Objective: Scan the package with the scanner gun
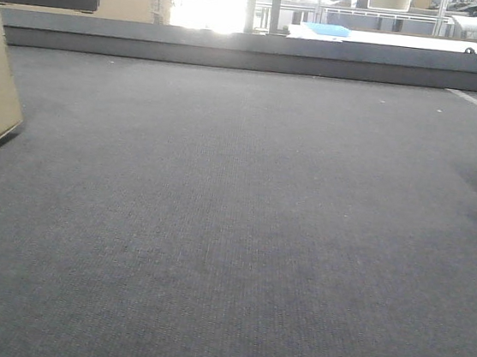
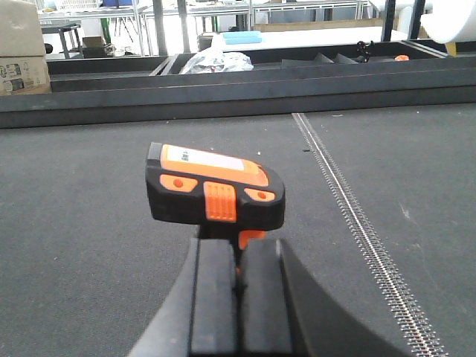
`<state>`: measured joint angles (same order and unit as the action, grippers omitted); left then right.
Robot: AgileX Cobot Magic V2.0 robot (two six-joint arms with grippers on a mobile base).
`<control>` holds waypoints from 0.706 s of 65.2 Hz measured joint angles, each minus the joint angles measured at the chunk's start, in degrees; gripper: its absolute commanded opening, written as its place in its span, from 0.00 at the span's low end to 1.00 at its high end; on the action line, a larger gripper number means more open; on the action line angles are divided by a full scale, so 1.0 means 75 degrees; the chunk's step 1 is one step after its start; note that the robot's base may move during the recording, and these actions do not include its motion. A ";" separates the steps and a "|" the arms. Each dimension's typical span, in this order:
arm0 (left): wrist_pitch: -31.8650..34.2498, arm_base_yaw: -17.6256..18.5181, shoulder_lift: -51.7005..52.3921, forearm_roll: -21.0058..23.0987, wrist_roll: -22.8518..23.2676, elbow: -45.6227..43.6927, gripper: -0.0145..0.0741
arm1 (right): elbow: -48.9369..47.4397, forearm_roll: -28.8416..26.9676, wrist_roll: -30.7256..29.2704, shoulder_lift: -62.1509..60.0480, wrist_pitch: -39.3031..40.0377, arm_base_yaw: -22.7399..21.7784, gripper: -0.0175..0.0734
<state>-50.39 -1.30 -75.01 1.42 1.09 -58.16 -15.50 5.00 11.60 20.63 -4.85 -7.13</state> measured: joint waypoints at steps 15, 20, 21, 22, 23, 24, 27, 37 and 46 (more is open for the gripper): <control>0.0000 0.0000 0.0000 0.0080 -0.0307 0.0000 0.04 | 0.0000 0.0000 0.0000 0.0000 0.0000 0.0000 0.02; 0.0000 0.0000 0.0000 0.0080 -0.0520 0.0000 0.04 | 0.0000 0.0000 0.0000 0.0000 -0.0010 0.0000 0.02; 0.0000 0.0000 0.0000 0.0080 -0.0536 0.0000 0.04 | 0.0000 0.0000 0.0000 0.0000 -0.0010 0.0000 0.02; -0.0014 0.0000 0.0000 0.0080 -0.0556 0.0000 0.04 | 0.0000 0.0000 0.0000 0.0000 -0.0010 0.0000 0.02; -0.0012 0.0000 0.0000 0.0080 -0.0569 0.0000 0.04 | 0.0000 0.0000 0.0000 0.0000 -0.0010 0.0000 0.02; -0.0012 0.0000 0.0000 0.0080 -0.0591 0.0000 0.04 | 0.0000 0.0000 0.0000 0.0000 -0.0010 0.0000 0.02; -0.0012 0.0000 0.0000 0.0080 -0.0607 0.0000 0.05 | 0.0000 0.0000 0.0000 0.0000 -0.0010 0.0000 0.02; -0.0012 0.0000 0.0000 0.0080 -0.0652 0.0000 0.34 | 0.0000 0.0000 0.0000 0.0000 -0.0010 0.0000 0.02; -0.0012 0.0000 0.0000 0.0080 -0.0652 0.0000 0.60 | 0.0000 0.0000 0.0000 0.0000 -0.0010 0.0000 0.02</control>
<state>-50.47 -1.30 -75.01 2.02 -3.80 -58.16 -15.50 5.00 11.60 20.63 -4.92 -7.13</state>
